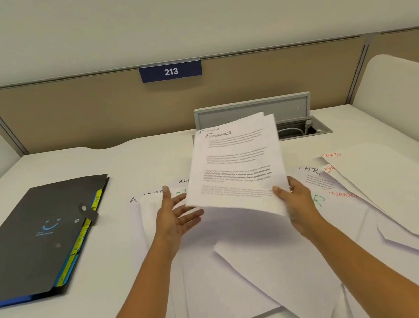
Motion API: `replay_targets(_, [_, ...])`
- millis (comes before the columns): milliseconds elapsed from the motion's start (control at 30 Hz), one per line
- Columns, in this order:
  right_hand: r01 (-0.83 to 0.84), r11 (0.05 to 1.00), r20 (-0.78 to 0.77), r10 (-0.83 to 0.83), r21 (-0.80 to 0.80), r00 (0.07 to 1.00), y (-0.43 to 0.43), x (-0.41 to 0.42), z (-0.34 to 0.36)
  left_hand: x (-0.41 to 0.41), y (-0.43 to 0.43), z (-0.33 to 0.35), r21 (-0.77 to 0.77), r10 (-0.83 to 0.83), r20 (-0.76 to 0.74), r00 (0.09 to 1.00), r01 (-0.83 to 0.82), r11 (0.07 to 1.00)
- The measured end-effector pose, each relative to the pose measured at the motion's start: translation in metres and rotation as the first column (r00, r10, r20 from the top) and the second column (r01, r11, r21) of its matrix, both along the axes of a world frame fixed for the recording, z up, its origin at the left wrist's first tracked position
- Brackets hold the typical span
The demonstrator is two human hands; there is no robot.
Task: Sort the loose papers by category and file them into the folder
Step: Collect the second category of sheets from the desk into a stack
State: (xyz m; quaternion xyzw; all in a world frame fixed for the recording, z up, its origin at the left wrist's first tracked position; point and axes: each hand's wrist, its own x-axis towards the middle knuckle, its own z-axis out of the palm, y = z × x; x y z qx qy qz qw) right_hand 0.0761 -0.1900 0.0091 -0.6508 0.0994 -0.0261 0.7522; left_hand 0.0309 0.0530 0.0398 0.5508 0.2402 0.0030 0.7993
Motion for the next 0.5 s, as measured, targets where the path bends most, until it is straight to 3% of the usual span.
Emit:
replay_targets(100, [-0.078,0.991,-0.007,0.078,-0.105,0.997,0.007,-0.007,-0.002,0.002,0.002,0.001,-0.036,-0.136,-0.028,0.99,0.135,0.99])
replay_targets(233, [-0.161,0.979,-0.004,0.162,-0.123,0.987,0.011,-0.014,0.001,0.0,0.009,-0.003,0.17,-0.225,-0.092,0.97,0.238,0.956])
replay_targets(333, [-0.208,0.969,-0.009,0.209,-0.136,0.978,0.013,-0.021,0.007,-0.001,0.011,-0.006,0.16,-0.175,-0.053,0.983,0.182,0.97])
replay_targets(367, [-0.2,0.957,0.003,0.205,-0.208,0.979,0.013,-0.023,0.007,-0.002,0.012,-0.006,0.152,-0.131,-0.022,0.991,0.133,0.979])
replay_targets(433, [-0.121,0.85,0.034,0.161,-0.512,0.986,0.009,-0.024,0.003,-0.002,0.015,-0.004,0.134,-0.036,0.034,0.999,0.031,0.991])
replay_targets(500, [-0.095,0.61,-0.006,0.147,-0.787,0.989,0.005,-0.025,-0.006,-0.002,0.023,-0.005,0.114,0.047,0.065,0.997,-0.055,0.992])
